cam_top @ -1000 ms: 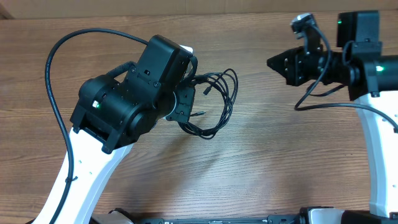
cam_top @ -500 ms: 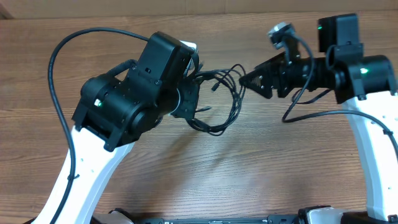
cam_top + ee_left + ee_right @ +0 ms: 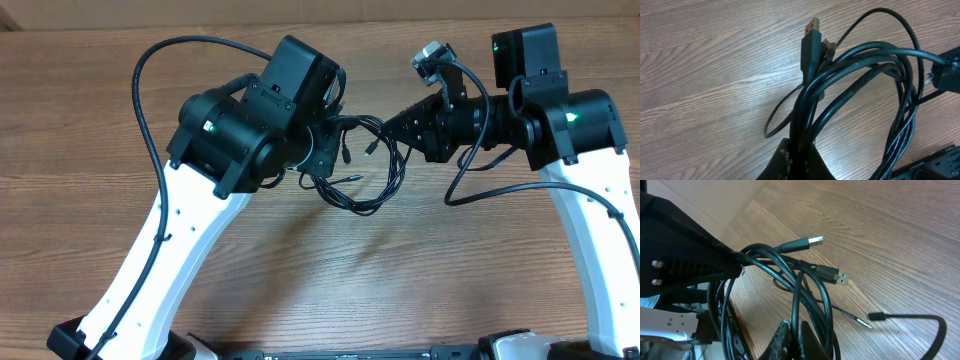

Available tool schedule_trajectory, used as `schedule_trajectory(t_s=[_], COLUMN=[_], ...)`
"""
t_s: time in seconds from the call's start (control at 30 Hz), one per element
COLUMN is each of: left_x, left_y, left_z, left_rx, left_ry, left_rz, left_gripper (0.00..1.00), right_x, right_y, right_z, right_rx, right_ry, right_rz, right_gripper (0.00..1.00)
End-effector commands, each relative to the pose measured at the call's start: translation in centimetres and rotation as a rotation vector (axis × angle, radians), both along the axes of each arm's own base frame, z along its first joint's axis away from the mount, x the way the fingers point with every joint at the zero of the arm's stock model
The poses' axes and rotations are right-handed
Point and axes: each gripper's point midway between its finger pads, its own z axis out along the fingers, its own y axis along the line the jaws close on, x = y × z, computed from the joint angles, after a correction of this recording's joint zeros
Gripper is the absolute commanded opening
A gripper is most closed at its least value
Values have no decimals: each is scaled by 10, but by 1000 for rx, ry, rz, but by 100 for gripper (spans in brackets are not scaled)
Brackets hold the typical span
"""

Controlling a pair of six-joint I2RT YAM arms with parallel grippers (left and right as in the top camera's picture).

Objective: Untangle cables

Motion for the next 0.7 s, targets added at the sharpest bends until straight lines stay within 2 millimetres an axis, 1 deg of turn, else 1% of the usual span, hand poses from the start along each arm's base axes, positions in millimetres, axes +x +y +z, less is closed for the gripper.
schedule_trajectory(t_s=[0.0,0.13,0.2,0.27,0.4,0.5,0.53,0.57,0.63,0.67], left_x=[0,1,0,0,1,2,1,1,-1,-2], left_y=[-3,14,24,29,33,33,32,30,23,19], left_z=[8,4,2,1,1,1,1,1,1,2], left_rx=[-23,58,103,128,148,148,140,134,103,86], left_ry=[-19,-29,-30,-31,-39,-42,-40,-38,-26,-22], left_rz=[-3,34,54,65,76,77,77,73,52,35], left_gripper=[4,4,4,4,4,4,4,4,5,4], right_x=[4,21,28,35,49,53,51,49,44,41], right_y=[-2,-19,-31,-42,-69,-86,-89,-89,-86,-83], right_z=[5,-1,0,1,4,5,5,4,1,0], right_rx=[-3,-60,-66,-64,-51,-36,-22,-20,-27,-32], right_ry=[-33,-54,-63,-69,-69,-49,-32,-21,-13,-15], right_rz=[-7,-98,-135,-172,-260,-313,-314,-312,-293,-270], right_gripper=[4,4,4,4,4,4,4,8,61,70])
